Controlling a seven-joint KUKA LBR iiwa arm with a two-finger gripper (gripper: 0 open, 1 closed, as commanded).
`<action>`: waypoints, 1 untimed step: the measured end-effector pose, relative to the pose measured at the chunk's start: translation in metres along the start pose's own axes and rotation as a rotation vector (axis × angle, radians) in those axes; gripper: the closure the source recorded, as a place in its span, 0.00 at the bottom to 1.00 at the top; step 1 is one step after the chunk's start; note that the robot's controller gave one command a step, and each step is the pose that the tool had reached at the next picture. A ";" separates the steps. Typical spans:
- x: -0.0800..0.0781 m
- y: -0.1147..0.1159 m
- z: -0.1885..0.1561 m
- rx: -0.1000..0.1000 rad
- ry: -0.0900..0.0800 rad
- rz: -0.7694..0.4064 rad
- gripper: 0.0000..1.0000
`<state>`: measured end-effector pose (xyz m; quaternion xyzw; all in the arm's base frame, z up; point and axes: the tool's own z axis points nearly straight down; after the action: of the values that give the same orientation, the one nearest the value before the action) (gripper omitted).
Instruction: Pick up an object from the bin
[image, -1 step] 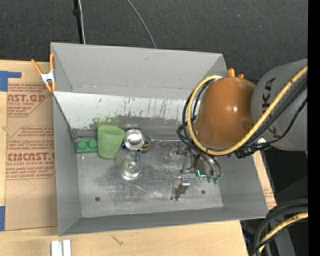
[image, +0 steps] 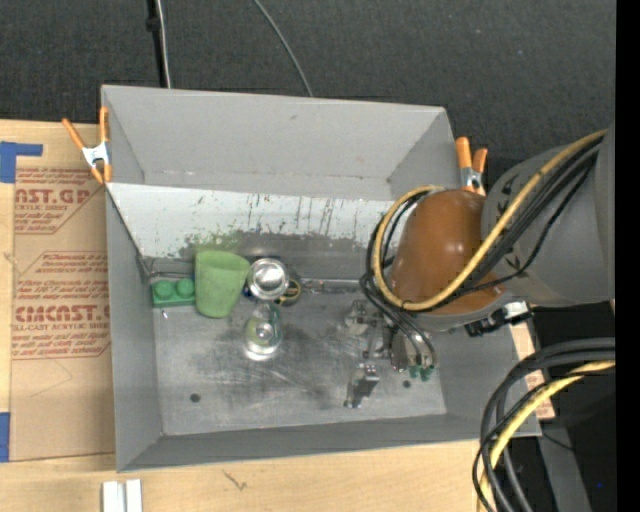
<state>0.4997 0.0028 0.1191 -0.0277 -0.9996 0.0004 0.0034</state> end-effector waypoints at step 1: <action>-0.018 0.039 0.030 -0.003 -0.005 0.128 0.00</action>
Offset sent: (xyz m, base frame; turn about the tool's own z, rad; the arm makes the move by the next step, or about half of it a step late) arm 0.0201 0.0352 -0.0282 0.1310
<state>0.5192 0.0403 0.0894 -0.0916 -0.9958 -0.0011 0.0006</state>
